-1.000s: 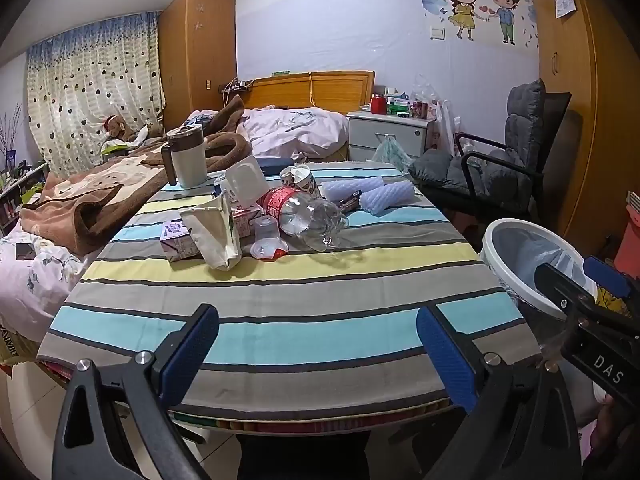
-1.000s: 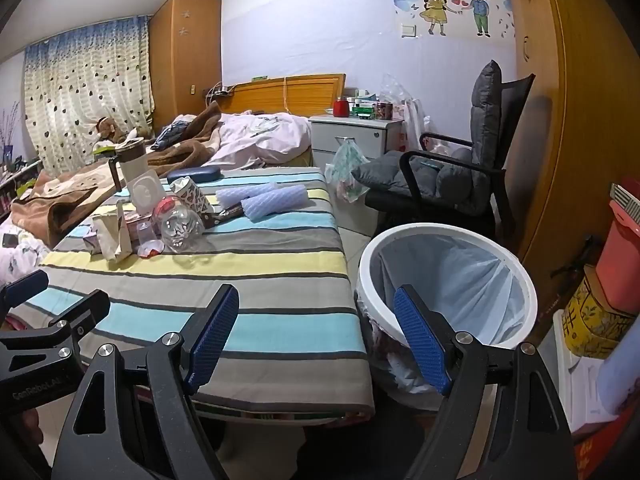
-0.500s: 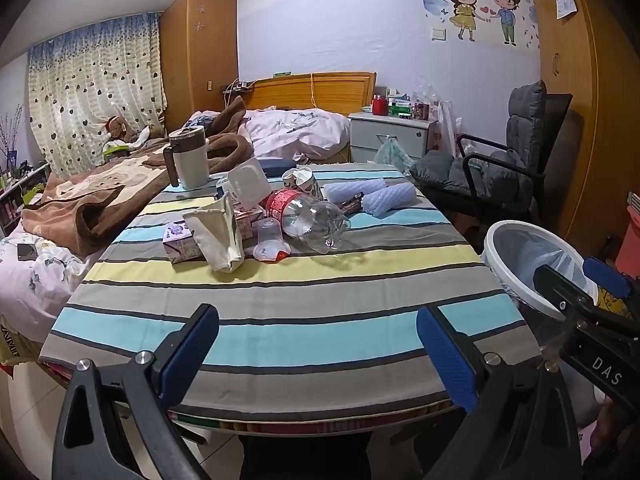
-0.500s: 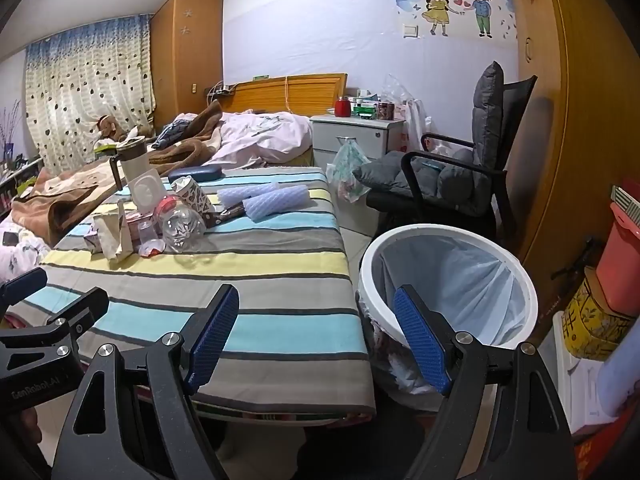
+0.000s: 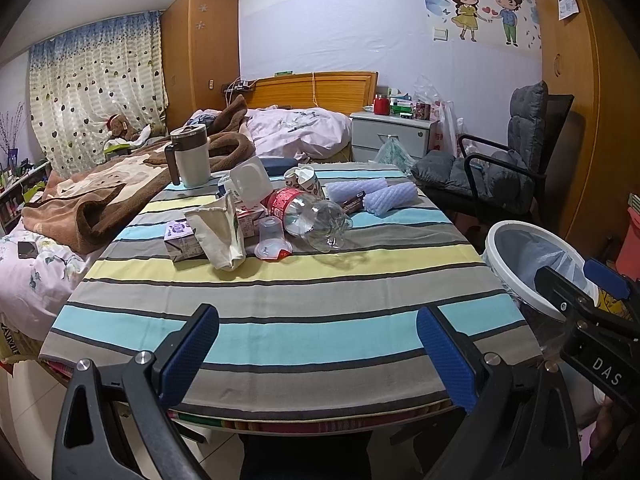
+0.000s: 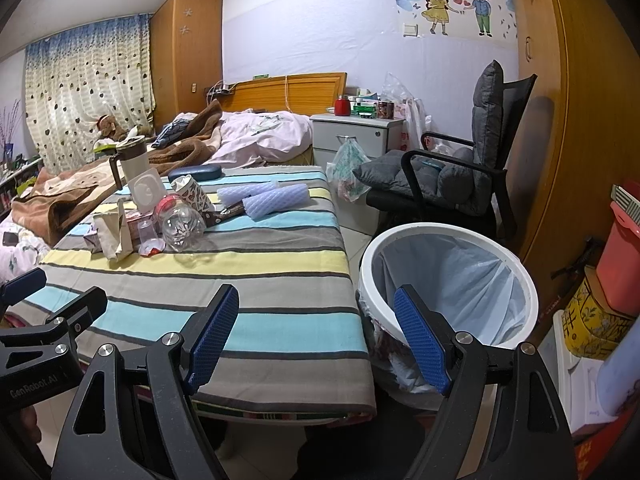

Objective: Collect trash

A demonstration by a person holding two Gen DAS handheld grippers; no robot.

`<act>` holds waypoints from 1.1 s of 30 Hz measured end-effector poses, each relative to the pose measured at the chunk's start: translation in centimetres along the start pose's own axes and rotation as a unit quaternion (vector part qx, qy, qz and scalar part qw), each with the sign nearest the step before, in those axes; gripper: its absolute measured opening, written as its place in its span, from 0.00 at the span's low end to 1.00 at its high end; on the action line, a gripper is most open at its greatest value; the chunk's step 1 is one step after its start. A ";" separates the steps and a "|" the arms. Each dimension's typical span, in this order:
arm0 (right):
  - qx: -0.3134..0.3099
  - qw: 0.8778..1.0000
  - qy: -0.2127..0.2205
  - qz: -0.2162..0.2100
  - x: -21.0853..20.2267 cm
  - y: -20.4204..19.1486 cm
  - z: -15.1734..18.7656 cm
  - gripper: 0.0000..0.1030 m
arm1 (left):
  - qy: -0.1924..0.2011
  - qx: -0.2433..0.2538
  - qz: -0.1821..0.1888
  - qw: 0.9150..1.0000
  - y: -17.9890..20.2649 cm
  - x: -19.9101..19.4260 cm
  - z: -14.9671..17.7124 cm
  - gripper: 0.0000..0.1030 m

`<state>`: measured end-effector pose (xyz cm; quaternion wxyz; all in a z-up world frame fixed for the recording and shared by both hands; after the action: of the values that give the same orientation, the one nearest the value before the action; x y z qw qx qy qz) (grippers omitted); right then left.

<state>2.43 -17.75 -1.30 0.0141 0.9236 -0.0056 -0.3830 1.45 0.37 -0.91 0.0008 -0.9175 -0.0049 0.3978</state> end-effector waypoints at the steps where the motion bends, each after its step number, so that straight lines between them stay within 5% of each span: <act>1: 0.000 1.000 0.000 0.000 0.0 0.0 0.0 0.79 | 0.000 -0.001 0.000 1.000 -0.1 0.0 0.0 0.98; 33: 0.001 1.000 0.000 0.000 0.0 0.0 -0.1 0.79 | 0.001 -0.001 0.000 1.000 -0.3 -0.2 0.1 0.98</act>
<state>2.52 -17.79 -1.27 0.0133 0.9236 -0.0055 -0.3831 1.26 0.62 -0.85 0.0001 -0.9180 -0.0051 0.3966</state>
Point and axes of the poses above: each gripper's, at about its wrist camera, not at the fingertips, and x roughly the way its jaws point, y to its right, z to its underside, the point moved 2 cm from there along x, roughly the way its jaws point, and after that the axes turned 13 degrees about -y, right-handed, at the moved point
